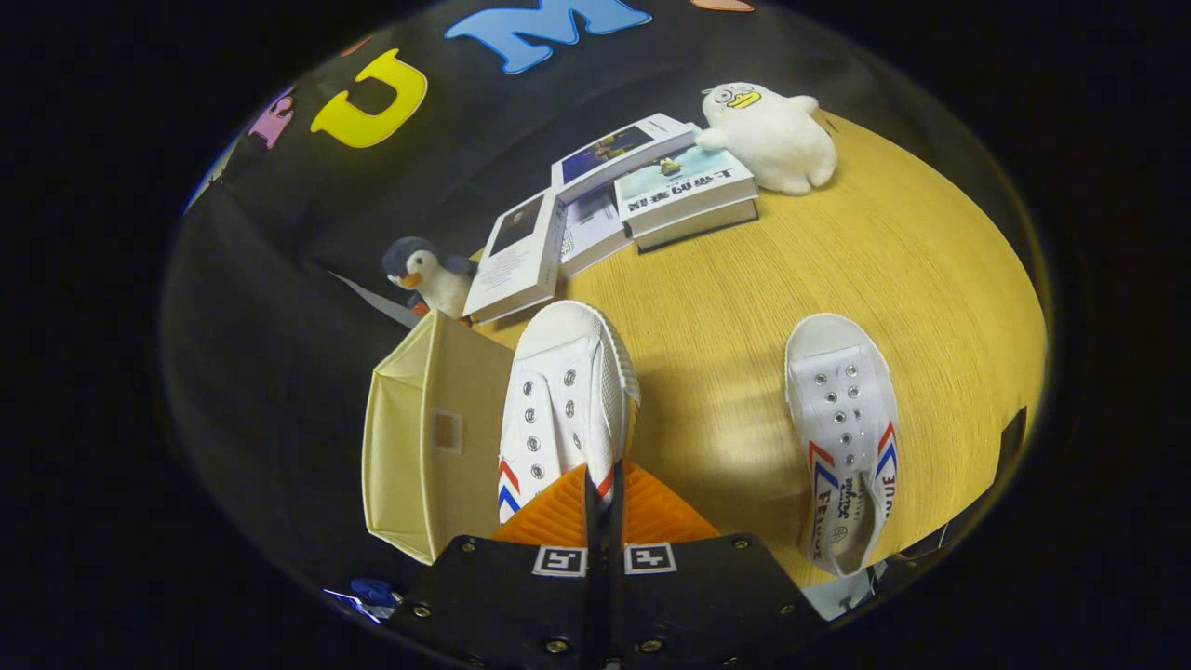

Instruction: Open the storage box then place both shoes into the box .Put the left shoe in first, then the right shoe, with the right side of both shoes facing outward in a uniform manner.

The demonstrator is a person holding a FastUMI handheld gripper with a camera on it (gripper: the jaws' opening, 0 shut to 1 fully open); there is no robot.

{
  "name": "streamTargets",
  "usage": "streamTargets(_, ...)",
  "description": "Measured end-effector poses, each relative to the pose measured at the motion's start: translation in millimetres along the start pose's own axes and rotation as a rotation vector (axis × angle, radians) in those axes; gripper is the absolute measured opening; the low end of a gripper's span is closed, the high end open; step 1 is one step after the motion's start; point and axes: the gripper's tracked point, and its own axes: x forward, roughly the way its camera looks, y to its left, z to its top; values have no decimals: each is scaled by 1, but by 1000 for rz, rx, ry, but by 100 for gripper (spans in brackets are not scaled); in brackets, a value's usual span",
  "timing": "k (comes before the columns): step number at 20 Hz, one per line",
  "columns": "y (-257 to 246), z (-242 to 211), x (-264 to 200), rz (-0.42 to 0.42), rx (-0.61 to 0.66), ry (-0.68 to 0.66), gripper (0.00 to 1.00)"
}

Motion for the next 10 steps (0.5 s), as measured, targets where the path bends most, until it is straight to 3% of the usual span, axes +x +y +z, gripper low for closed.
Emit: streamTargets(10,84,19,-4,78,-51,-26,1)
